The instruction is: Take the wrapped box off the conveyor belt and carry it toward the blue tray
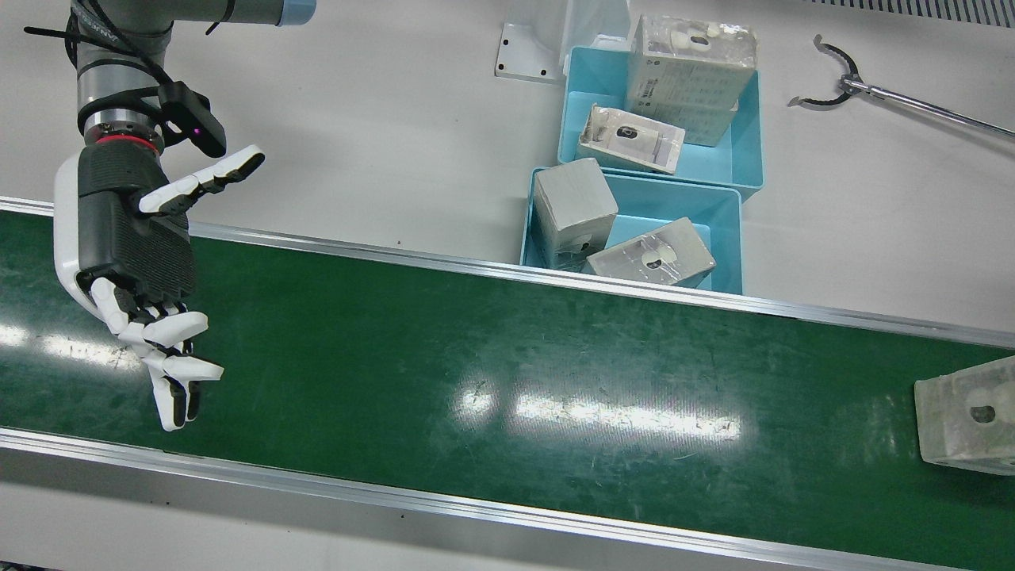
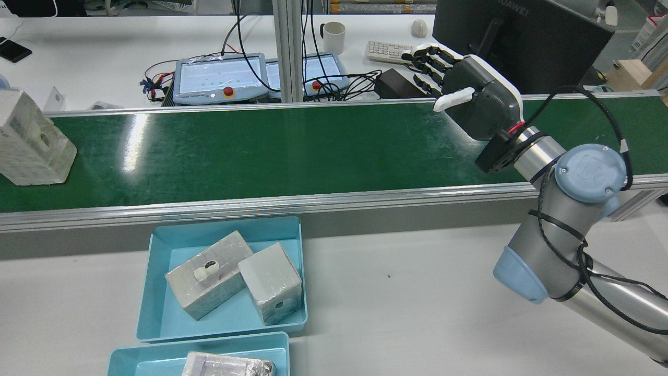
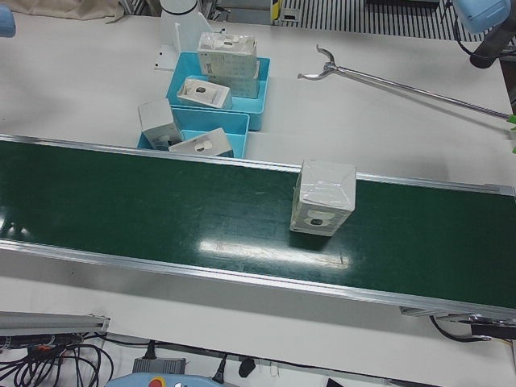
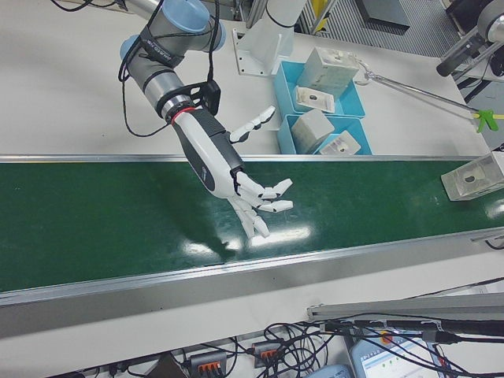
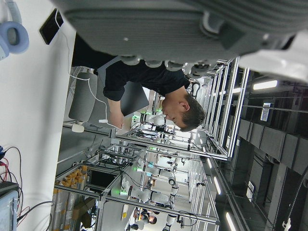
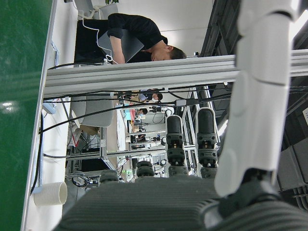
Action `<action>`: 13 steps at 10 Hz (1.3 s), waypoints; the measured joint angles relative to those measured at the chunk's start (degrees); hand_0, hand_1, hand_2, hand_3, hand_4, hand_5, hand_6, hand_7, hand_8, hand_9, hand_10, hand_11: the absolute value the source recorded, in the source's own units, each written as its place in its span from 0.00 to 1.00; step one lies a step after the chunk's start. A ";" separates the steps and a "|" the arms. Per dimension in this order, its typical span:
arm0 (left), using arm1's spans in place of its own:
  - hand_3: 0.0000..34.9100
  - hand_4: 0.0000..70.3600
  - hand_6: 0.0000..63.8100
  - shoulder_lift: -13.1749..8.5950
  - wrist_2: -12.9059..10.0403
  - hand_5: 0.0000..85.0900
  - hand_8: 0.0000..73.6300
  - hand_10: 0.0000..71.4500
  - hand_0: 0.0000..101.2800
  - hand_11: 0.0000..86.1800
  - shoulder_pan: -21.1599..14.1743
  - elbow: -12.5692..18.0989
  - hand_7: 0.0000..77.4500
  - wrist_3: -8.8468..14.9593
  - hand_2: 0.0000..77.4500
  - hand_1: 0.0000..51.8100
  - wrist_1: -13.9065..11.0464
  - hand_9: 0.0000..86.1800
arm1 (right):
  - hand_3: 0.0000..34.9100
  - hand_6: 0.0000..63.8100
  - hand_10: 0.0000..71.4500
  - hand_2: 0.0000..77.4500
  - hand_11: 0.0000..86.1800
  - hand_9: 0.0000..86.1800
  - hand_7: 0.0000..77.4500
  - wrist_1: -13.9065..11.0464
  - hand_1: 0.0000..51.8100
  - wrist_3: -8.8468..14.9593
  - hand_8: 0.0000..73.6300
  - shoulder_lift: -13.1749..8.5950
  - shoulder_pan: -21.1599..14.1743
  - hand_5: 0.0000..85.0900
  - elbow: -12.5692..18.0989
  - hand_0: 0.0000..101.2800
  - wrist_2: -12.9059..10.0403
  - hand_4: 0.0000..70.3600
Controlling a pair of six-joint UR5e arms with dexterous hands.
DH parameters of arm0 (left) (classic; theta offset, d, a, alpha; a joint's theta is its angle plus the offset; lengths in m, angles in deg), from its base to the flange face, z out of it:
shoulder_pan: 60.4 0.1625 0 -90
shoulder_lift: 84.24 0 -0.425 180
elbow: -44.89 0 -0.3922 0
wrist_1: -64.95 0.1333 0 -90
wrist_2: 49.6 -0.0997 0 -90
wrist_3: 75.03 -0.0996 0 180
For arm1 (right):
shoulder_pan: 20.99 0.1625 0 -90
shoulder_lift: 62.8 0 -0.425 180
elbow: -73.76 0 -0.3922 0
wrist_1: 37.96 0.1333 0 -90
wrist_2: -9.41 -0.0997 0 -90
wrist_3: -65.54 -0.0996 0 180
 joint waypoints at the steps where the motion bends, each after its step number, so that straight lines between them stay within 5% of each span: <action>1: 0.00 0.00 0.01 0.00 0.00 0.01 0.00 0.01 0.00 0.00 0.00 0.00 0.00 0.00 0.01 0.00 0.00 0.00 | 0.42 0.08 0.00 0.03 0.02 0.08 0.33 0.00 0.17 -0.02 0.01 0.00 -0.09 0.46 -0.01 0.47 0.00 0.21; 13: 0.00 0.00 0.01 0.00 0.00 0.01 0.00 0.00 0.00 0.00 0.00 0.00 0.00 0.00 0.01 0.00 0.00 0.00 | 0.42 0.08 0.00 0.14 0.02 0.08 0.34 0.00 0.21 -0.23 0.01 0.05 0.16 0.46 0.38 0.46 -0.09 0.22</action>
